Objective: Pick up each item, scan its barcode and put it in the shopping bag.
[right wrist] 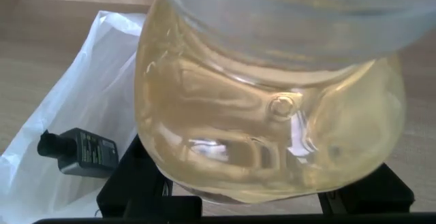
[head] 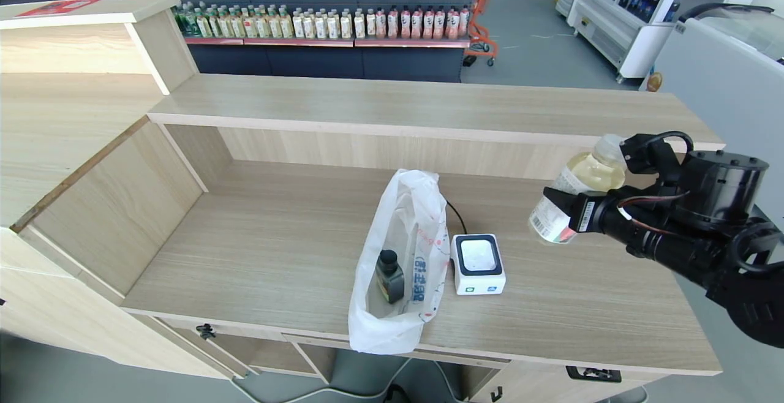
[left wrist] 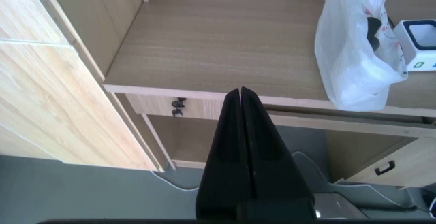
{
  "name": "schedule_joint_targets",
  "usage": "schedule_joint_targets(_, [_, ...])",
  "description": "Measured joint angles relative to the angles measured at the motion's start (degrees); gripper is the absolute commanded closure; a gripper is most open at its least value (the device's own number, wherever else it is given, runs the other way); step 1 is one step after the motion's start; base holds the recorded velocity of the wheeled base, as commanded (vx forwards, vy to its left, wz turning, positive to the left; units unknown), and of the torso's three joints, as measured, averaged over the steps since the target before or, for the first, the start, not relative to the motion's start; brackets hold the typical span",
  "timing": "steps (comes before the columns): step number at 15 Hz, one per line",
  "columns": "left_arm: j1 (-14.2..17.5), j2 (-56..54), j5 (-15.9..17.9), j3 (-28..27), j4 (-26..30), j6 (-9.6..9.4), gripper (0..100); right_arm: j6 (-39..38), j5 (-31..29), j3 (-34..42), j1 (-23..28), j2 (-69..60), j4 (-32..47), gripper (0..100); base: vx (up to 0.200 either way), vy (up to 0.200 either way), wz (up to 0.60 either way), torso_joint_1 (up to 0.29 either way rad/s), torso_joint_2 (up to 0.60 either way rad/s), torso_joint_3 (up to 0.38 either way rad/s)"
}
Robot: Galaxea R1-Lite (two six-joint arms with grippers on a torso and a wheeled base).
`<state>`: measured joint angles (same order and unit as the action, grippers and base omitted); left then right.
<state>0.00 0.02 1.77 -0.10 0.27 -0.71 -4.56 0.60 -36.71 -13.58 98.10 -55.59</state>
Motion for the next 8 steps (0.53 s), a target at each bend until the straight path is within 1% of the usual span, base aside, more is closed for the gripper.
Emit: schedule_joint_targets(8, [0.0, 0.0, 0.0, 0.0, 0.0, 0.0, 100, 0.1, -0.2, 4.0, -0.2, -1.2, -0.9, 100, 0.0, 0.0, 0.0, 0.0, 0.0, 0.0])
